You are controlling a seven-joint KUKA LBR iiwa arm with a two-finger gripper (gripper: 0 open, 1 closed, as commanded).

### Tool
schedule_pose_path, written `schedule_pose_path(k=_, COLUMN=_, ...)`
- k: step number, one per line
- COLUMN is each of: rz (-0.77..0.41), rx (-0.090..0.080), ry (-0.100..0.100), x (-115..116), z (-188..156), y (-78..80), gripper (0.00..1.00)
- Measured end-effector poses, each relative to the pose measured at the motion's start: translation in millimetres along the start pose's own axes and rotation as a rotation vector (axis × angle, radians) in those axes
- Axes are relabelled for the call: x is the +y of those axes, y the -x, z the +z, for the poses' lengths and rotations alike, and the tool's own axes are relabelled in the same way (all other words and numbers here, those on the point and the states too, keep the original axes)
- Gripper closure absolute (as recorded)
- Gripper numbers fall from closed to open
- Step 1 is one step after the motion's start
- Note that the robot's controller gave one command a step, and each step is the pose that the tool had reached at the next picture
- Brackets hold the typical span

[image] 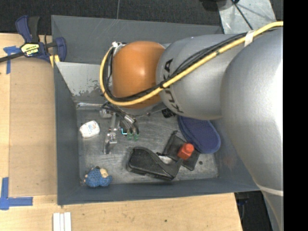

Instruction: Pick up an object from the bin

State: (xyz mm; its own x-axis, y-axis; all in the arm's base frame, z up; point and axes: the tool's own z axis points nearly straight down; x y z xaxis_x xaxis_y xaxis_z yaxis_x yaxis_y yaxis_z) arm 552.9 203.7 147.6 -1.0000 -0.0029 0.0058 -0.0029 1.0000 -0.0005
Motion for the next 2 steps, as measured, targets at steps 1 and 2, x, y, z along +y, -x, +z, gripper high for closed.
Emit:
schedule_pose_path(k=1, rz=-0.257, rx=-0.002, ry=-0.001, x=-44.0, z=38.3, y=-59.9, gripper=0.00)
schedule_pose_path(k=2, rz=-0.388, rx=-0.011, ry=-0.005, x=-250.1, z=-8.5, y=-39.0, gripper=0.00)
